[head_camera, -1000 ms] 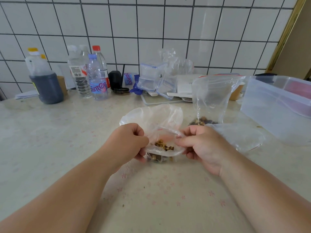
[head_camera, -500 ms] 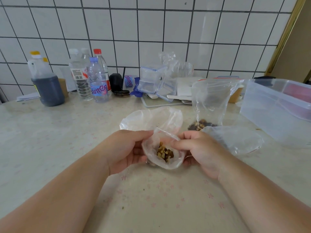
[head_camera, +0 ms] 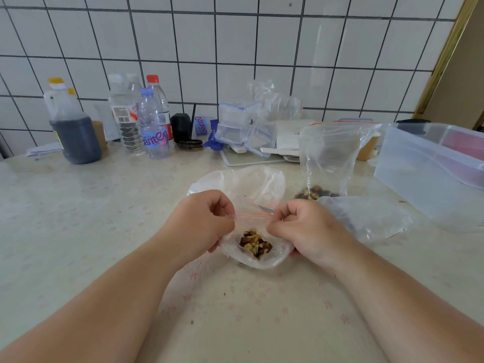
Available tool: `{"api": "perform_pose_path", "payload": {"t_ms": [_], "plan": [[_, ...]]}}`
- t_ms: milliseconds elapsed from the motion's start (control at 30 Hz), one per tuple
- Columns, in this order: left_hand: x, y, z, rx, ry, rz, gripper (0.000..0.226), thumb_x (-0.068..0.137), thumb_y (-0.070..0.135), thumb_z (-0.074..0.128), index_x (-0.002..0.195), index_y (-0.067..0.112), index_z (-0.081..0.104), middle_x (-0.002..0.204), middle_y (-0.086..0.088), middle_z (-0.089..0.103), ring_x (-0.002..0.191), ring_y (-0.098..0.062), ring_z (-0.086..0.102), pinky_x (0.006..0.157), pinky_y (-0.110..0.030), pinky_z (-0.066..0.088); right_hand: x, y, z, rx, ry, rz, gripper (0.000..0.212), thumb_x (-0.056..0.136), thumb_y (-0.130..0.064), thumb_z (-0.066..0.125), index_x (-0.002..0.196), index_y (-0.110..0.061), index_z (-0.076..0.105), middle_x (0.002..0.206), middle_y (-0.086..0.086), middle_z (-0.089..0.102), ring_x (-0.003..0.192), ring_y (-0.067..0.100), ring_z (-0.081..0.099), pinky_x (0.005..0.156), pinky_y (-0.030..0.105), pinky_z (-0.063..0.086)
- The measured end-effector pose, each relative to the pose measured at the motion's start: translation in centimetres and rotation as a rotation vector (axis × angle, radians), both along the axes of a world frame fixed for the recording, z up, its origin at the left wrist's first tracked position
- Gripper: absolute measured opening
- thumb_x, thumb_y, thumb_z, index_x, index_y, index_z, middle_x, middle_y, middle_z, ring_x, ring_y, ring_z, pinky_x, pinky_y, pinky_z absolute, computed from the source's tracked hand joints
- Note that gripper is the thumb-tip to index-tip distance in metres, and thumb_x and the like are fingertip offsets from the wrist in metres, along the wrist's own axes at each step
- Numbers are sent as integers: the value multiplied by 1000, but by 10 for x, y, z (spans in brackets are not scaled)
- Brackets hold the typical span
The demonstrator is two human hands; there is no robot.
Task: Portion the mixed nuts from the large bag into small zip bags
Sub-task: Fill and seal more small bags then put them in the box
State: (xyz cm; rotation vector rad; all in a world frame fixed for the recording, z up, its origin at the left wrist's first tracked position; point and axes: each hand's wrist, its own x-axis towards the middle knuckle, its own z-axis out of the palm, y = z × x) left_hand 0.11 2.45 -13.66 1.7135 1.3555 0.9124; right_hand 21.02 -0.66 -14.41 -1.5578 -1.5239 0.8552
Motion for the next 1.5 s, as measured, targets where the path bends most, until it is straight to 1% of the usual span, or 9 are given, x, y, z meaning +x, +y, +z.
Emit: {"api": "perform_pose_path", "payload": {"t_ms": [233, 367, 467, 633, 733, 867, 1033, 1267, 1500], "plan": [[0, 0, 1, -224, -34, 4, 22, 93, 29, 68, 84, 9, 70, 61, -10, 70, 45, -21, 59, 46, -26, 49, -1, -2, -2, 31, -166, -59, 31, 76, -58, 58, 65, -29, 58, 51, -10, 61, 45, 8, 64, 56, 28, 45], [-2, 1, 0, -460, -291, -124, 29, 96, 27, 67, 91, 1, 78, 86, -21, 78, 58, -24, 69, 46, -27, 54, -3, -5, 6, -155, 133, -37, 39, 82, -49, 65, 54, -22, 63, 53, 0, 61, 44, 15, 58, 50, 28, 42], [-7, 6, 0, -602, -459, -241, 29, 81, 25, 78, 97, 2, 82, 103, -22, 77, 83, -28, 76, 74, -37, 65, -1, -6, 10, -317, 463, -16, 31, 92, -36, 64, 68, -16, 68, 60, 7, 66, 46, 19, 59, 43, 24, 43], [-13, 9, 0, -597, -518, -477, 39, 72, 4, 85, 111, 8, 79, 122, -21, 73, 112, -32, 72, 91, -36, 61, 11, -5, 18, -422, 691, 176, 30, 76, -15, 69, 105, -7, 70, 94, 14, 70, 84, 28, 64, 79, 38, 52], [-10, 8, -2, -533, -554, -392, 37, 66, 3, 89, 102, 5, 80, 117, -21, 75, 106, -32, 74, 80, -32, 62, 9, -6, 16, -346, 677, 208, 50, 64, -3, 72, 114, 1, 64, 106, 20, 69, 97, 30, 63, 85, 38, 51], [-4, 6, -3, -421, -490, -251, 40, 66, 5, 86, 102, -5, 71, 103, -23, 77, 87, -31, 78, 70, -30, 63, 3, -5, 12, -215, 563, 108, 32, 72, 6, 76, 101, -3, 65, 100, 19, 69, 91, 26, 67, 78, 35, 56], [2, 3, -5, -318, -357, -141, 16, 77, -7, 74, 75, 8, 70, 77, -13, 72, 60, -17, 66, 56, -23, 55, -1, -4, 8, -171, 469, 36, 23, 78, 6, 75, 79, -12, 60, 64, 4, 67, 54, 13, 62, 44, 21, 46], [6, 2, -8, -237, -225, -52, 16, 81, -8, 58, 74, 6, 61, 53, -7, 61, 46, -17, 59, 44, -24, 49, -5, -1, -2, -134, 272, -102, 15, 74, 1, 59, 75, -15, 61, 48, -2, 56, 45, 12, 53, 40, 23, 39], [-1, 4, -2, -420, -449, -105, 7, 65, 12, 71, 68, 11, 77, 78, -12, 72, 59, -26, 68, 50, -29, 54, 4, -4, 15, -331, 663, 64, 8, 74, -10, 65, 81, -7, 64, 80, 10, 64, 60, 22, 58, 47, 27, 43]]}}
